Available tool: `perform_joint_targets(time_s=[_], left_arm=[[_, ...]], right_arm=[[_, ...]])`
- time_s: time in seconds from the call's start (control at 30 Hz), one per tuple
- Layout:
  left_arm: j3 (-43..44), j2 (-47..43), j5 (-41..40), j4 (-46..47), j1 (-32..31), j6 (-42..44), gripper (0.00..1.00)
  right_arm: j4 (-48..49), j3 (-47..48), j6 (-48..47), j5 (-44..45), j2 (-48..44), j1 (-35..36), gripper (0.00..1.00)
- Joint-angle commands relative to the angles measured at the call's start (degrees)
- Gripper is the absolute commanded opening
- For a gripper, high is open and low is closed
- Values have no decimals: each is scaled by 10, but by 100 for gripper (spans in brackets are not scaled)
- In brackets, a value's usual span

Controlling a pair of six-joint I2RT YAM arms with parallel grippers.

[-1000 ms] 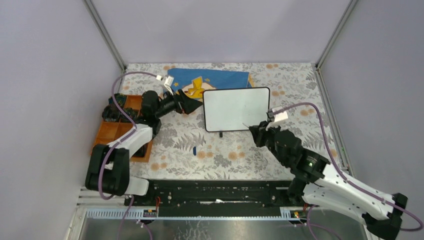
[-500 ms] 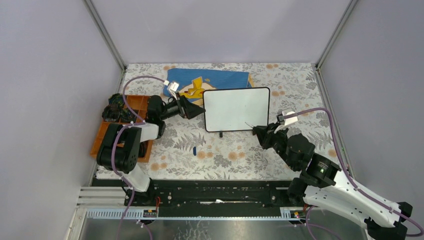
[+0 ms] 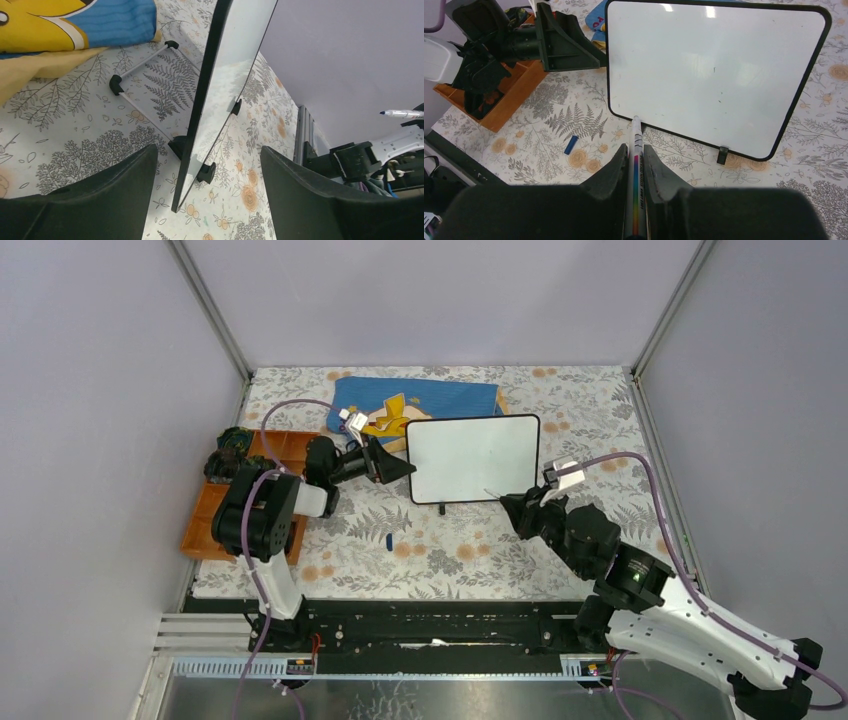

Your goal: Write a sentence on the whiteboard

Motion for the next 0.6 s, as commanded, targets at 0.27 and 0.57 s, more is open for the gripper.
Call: perform_joint_targets(time_s=[0.27, 0.57], left_arm=[[16, 63, 29, 144, -9, -51, 70], [12, 75, 25, 126, -16, -26, 51]], right_arm=[[78, 20, 10, -28, 56, 2, 0], [141, 24, 10, -35, 102, 1, 0]])
